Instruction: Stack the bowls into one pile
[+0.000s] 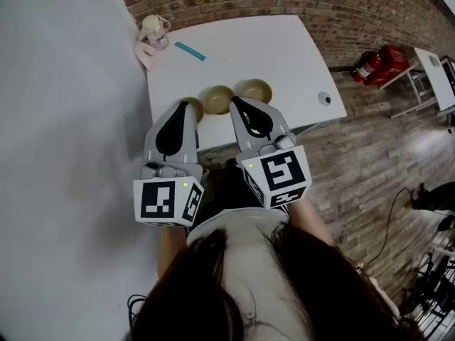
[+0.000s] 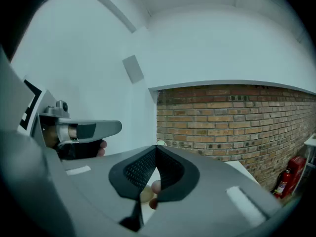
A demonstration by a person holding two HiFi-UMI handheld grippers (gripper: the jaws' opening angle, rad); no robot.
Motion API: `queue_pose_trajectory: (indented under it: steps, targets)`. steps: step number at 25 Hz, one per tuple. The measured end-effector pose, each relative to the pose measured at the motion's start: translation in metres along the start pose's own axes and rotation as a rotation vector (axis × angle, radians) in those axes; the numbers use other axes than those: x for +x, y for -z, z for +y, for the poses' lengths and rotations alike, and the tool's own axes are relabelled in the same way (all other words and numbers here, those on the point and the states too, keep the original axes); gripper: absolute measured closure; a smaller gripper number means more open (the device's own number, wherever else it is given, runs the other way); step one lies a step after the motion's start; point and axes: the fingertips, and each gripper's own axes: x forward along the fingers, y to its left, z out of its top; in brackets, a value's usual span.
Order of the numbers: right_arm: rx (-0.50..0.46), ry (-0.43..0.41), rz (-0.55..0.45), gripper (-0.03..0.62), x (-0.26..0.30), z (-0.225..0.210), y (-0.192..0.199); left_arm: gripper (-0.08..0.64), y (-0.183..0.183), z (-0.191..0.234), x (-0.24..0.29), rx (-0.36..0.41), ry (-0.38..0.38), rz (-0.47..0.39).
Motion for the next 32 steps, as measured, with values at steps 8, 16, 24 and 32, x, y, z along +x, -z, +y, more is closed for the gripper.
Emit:
queue_pose_trajectory:
  steps: [8, 16, 24, 32]
  targets:
    - [0.05, -0.025, 0.034, 0.591, 0.026, -0.014, 0.01, 0.56, 0.005, 0.014, 0.025, -0.003, -0.008, 0.012]
    - [0.126, -0.038, 0.119, 0.591, 0.054, -0.033, 0.039, 0.56, 0.013, 0.027, 0.048, -0.016, -0.019, 0.03]
    - [0.176, -0.031, 0.191, 0.591, 0.08, -0.05, 0.069, 0.56, 0.022, 0.042, 0.068, -0.034, -0.038, 0.048]
    - [0.225, -0.018, 0.26, 0.591, 0.097, -0.063, 0.099, 0.56, 0.031, 0.052, 0.084, -0.052, -0.053, 0.068]
